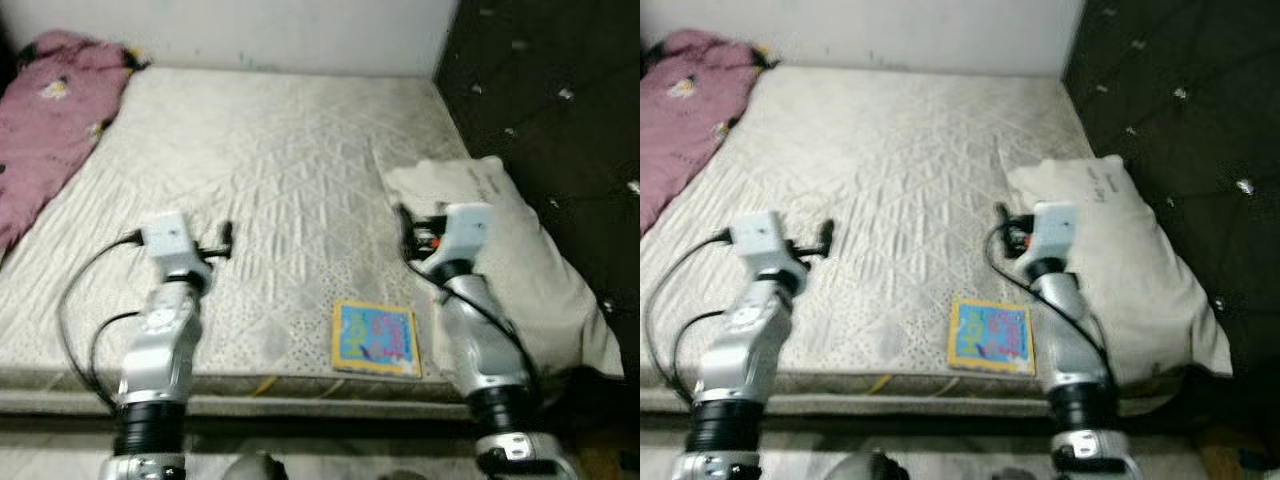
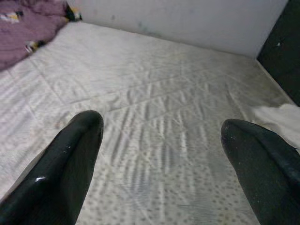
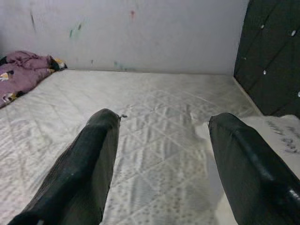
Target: Clean up the room
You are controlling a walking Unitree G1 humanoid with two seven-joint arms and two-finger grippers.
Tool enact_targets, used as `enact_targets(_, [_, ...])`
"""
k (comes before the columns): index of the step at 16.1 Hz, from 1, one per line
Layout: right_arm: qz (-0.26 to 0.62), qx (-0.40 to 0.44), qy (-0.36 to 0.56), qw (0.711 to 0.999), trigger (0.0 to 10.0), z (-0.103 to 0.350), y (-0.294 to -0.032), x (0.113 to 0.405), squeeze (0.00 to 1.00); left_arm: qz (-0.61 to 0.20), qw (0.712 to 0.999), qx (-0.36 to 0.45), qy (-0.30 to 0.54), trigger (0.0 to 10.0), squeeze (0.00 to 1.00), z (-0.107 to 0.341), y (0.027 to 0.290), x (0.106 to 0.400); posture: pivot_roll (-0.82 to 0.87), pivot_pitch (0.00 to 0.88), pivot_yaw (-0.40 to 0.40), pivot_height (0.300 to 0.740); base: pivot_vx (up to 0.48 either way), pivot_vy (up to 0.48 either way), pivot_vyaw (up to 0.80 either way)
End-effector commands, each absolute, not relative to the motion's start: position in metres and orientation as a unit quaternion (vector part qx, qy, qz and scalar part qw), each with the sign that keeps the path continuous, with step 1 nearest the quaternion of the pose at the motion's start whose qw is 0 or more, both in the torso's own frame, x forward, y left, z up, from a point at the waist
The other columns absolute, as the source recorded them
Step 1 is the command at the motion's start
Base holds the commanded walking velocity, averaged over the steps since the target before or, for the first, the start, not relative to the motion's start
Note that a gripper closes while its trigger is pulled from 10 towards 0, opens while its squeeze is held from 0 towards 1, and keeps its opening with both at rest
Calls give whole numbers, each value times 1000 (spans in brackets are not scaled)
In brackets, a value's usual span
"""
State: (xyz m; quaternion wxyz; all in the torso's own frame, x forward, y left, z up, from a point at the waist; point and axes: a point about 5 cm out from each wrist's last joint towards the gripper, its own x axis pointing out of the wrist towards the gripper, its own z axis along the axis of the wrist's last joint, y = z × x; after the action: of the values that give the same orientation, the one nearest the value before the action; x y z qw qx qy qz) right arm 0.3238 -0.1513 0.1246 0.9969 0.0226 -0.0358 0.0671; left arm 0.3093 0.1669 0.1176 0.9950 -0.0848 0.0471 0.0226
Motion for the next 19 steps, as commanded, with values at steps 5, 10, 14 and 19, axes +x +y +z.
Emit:
enact_targets(5, [56,15,-31,998,10000,123,-160,324,0,9,995,-93,45,10000,0,119,159,311,-10,0,17,740,0,480,0])
enact_targets(10, [56,16,-27,998,10000,122,-160,325,0,11,994,-97,47,10000,0,119,159,312,-12,0,16,740,0,480,-385])
enact_targets(14, [57,14,-24,998,10000,120,-160,325,0,11,994,-100,49,10000,0,118,159,312,-12,0,16,740,0,480,0])
enact_targets(19, [57,12,-22,998,10000,119,-161,324,0,10,994,-100,51,10000,0,117,159,311,-12,0,17,740,0,480,0])
